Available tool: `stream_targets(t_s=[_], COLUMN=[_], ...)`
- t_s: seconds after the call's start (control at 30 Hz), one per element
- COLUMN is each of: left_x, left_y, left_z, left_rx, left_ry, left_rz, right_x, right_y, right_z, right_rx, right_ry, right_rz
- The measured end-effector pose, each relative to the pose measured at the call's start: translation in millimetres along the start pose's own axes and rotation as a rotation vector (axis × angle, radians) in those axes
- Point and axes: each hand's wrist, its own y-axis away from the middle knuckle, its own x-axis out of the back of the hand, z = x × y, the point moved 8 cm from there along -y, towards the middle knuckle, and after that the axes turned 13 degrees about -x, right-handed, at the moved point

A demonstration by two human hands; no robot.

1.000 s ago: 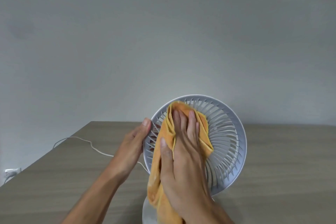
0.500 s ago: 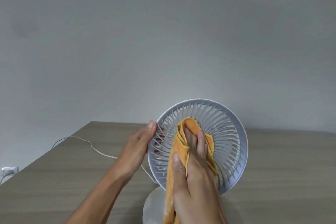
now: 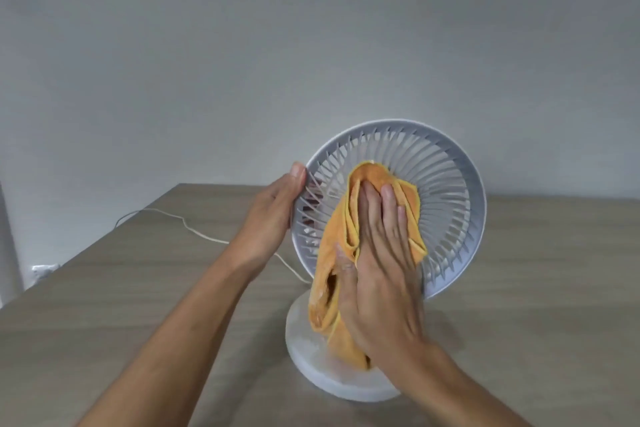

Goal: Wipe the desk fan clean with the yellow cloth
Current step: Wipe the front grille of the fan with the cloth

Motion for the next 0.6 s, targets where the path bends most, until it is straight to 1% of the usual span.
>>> stream_targets(t_s=[0.1,0.13,0.23,0.27,0.33,0.4,0.5,0.53,0.6], left_x=[1,0,-2,-1,1,2,-2,-4,-6], left_y=[3,3,2,0,-4,-5,-5,-6,-8], left_z=[5,6,4,4,2,-1,0,0,0], left_rx=[0.015,0.024,0.040,0.027,0.006,0.002,0.002,-0.003,-0.013], left_ry=[-0.062,-0.082,-0.033,-0.005,0.042,0.053,0.054,0.050,0.040], left_rz=[0.025,0.018,0.012,0.017,0.015,-0.011,-0.034,-0.035,-0.027], right_x=[5,8,9,6,-4,-10,-12,-10,-5], right_y=[0,-9,-45,-49,-40,-17,8,7,-8], right_z=[3,-1,-10,-11,-12,-7,4,8,12], right_rx=[0.031,0.036,0.029,0.029,0.088,0.161,0.276,0.288,0.255], right_ry=[0.082,0.109,0.169,0.165,0.167,0.178,0.268,0.292,0.314], right_rz=[-0.044,-0.033,0.074,0.103,0.133,0.108,0.063,0.049,0.055])
